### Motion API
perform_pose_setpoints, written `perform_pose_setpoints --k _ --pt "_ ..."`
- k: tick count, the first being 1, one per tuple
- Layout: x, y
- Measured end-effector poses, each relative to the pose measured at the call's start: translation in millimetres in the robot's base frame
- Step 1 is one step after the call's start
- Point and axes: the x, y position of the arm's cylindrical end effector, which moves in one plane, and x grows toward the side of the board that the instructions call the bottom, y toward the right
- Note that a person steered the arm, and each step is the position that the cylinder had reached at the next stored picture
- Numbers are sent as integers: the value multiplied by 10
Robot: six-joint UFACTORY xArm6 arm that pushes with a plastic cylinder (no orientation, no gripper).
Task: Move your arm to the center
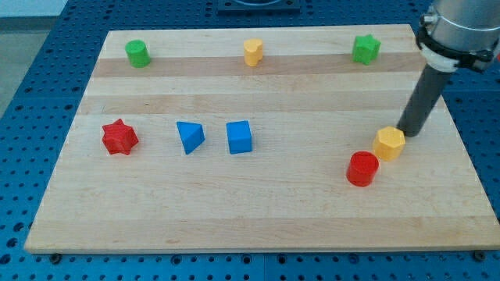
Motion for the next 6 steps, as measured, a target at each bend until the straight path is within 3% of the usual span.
perform_pose_setpoints --k 3,4,5,6 --pt "328 -235" --pt "247 -295" --pt "-221 -1076" --pt "-341 -1337"
